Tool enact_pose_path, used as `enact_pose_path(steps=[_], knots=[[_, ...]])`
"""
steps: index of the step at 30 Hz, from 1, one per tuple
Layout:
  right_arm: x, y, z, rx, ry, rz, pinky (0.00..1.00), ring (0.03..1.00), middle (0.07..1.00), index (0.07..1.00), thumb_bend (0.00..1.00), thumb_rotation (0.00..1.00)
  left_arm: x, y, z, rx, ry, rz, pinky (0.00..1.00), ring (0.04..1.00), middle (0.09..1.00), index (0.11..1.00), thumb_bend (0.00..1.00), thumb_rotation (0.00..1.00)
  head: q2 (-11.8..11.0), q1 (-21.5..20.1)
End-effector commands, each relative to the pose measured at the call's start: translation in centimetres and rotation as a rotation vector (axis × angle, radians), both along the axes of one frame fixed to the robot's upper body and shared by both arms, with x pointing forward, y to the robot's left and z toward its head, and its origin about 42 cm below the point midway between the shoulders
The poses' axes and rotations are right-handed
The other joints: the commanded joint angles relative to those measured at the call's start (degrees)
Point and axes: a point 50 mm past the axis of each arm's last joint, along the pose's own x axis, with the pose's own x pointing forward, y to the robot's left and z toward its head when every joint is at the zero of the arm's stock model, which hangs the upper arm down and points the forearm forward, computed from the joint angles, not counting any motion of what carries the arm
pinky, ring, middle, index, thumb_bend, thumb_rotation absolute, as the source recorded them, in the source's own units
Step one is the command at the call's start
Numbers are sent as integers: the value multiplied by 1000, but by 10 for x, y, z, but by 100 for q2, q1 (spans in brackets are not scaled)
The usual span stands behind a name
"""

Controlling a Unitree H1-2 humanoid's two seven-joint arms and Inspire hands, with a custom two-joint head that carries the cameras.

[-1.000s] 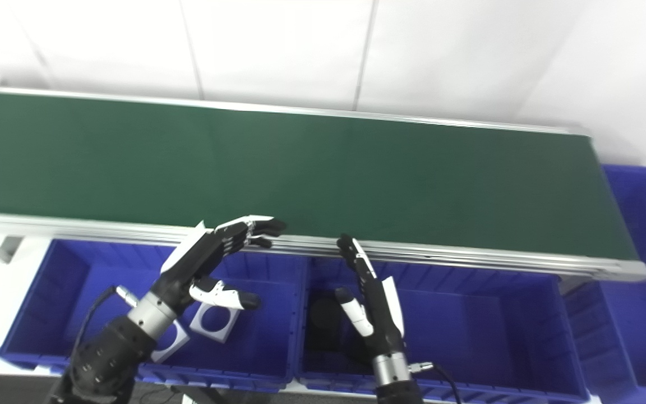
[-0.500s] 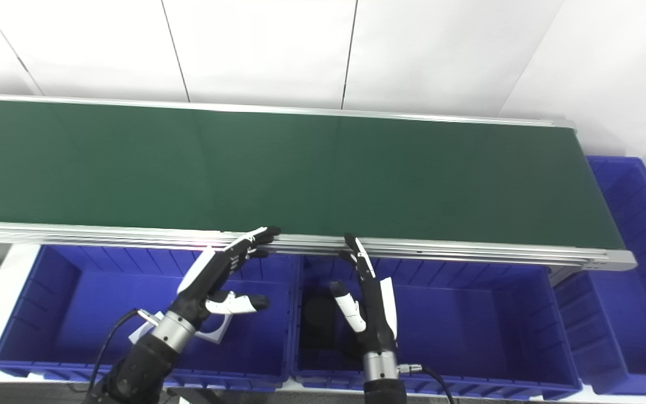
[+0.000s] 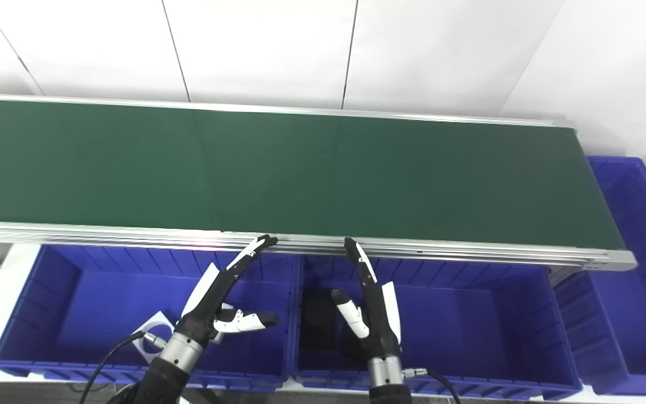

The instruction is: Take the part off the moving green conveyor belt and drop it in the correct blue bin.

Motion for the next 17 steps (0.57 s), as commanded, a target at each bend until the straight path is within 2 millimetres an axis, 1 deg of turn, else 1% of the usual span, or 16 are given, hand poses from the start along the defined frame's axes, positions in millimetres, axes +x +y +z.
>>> enact_pose_path(steps=[1,5,7,8,10,12,14,16,17], knots=[[3,1,11,29,-73,7,968,951,917,934,862,999,10,-4,17,-35,-95,-4,973,981,971,909,881,733,3,46],[2,1,10,29,-71,13,963,952,915,933,862,995,7,-6,19,-43,-110,-3,975,979,970,912,880,745,10,87],[2,0,11,28,-71,19,967,954,917,931,863,997,5,-8,19,-50,-110,3,995,980,971,915,866,758,3,111],[2,0,10,24,-71,23,966,955,917,928,874,993,4,-8,19,-53,-110,7,996,978,970,916,864,778,2,136],[2,-1,10,0,-79,38,931,940,917,925,886,988,3,-9,18,-52,-114,13,991,976,971,922,866,828,-3,165],[2,-1,11,-35,-96,57,913,932,915,923,887,984,2,-9,18,-44,-126,14,984,975,971,925,863,851,-3,165],[2,0,13,-66,-119,75,881,918,916,924,877,990,2,-8,18,-37,-135,14,968,972,973,933,853,895,-7,222],[2,1,15,-78,-138,83,862,910,917,923,874,991,2,-6,17,-35,-137,15,952,969,973,937,863,918,-21,298],[1,2,15,-79,-144,84,861,909,917,917,892,994,1,-6,17,-34,-137,15,949,969,973,939,876,933,-21,298]])
